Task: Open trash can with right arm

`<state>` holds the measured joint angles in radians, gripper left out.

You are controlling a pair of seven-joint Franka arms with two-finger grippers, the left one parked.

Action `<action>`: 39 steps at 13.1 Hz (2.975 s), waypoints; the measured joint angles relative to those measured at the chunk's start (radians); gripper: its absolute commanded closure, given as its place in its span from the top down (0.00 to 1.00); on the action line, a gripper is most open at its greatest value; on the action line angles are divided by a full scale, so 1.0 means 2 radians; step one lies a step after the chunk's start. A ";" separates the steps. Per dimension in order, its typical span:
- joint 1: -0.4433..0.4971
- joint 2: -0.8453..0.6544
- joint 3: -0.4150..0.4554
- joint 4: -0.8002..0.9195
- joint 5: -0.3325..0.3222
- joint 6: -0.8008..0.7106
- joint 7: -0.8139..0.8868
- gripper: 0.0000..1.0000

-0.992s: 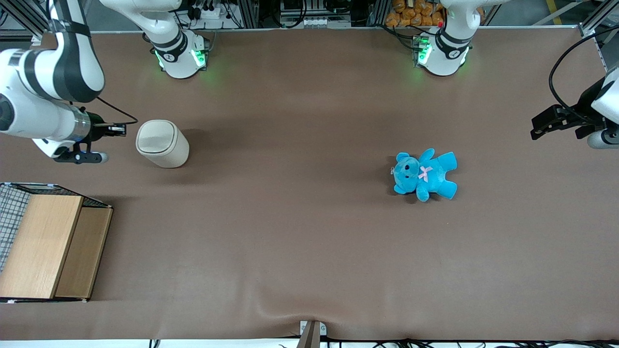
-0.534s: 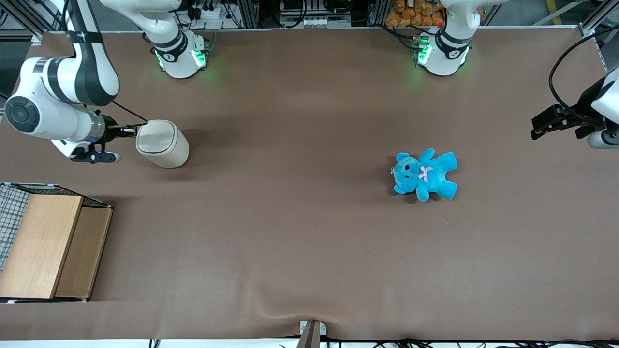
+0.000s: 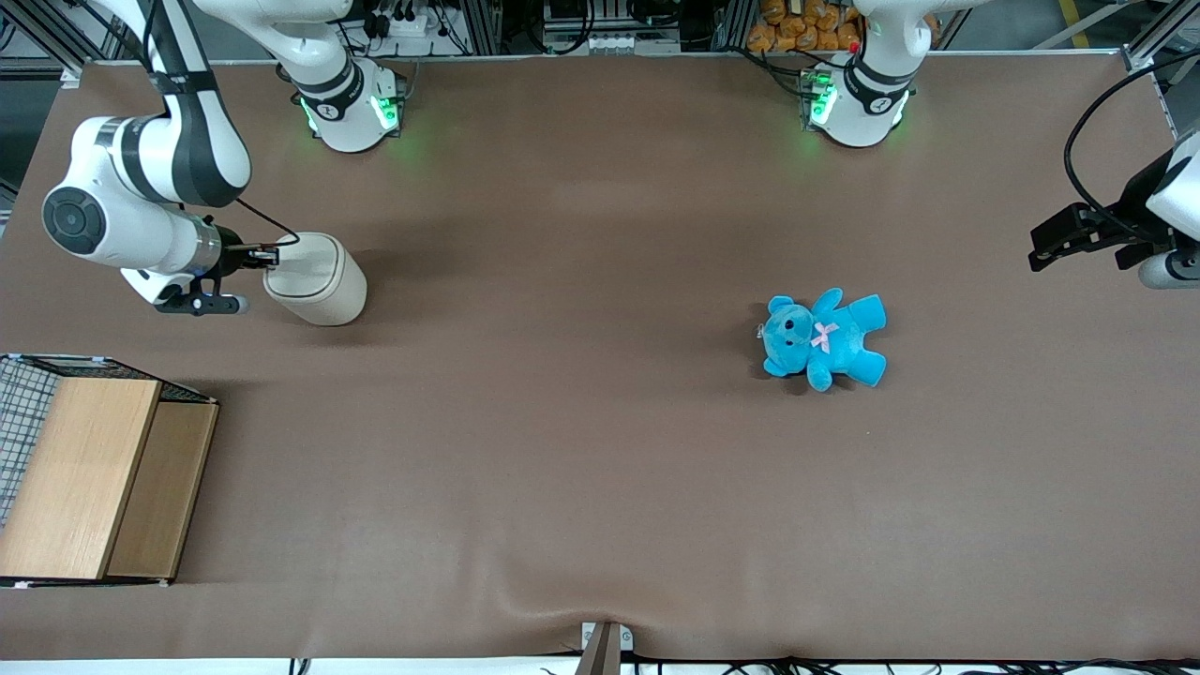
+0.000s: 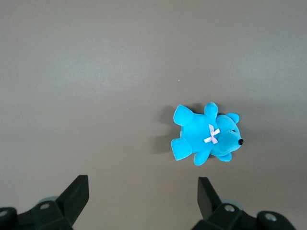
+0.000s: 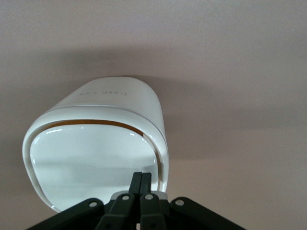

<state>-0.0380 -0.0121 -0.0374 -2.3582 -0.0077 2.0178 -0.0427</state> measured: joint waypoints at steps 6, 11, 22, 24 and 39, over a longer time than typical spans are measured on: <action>0.000 -0.001 0.000 -0.017 0.000 0.032 0.000 0.00; 0.001 -0.008 0.001 0.007 0.000 -0.034 0.000 0.00; 0.007 -0.018 0.051 0.244 0.020 -0.262 0.046 1.00; 0.007 -0.015 0.054 0.280 0.020 -0.264 0.046 1.00; 0.007 0.021 0.003 0.456 0.020 -0.281 -0.008 1.00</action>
<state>-0.0231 0.0297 -0.0323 -1.4471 0.0331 1.4549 -0.0584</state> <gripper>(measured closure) 0.000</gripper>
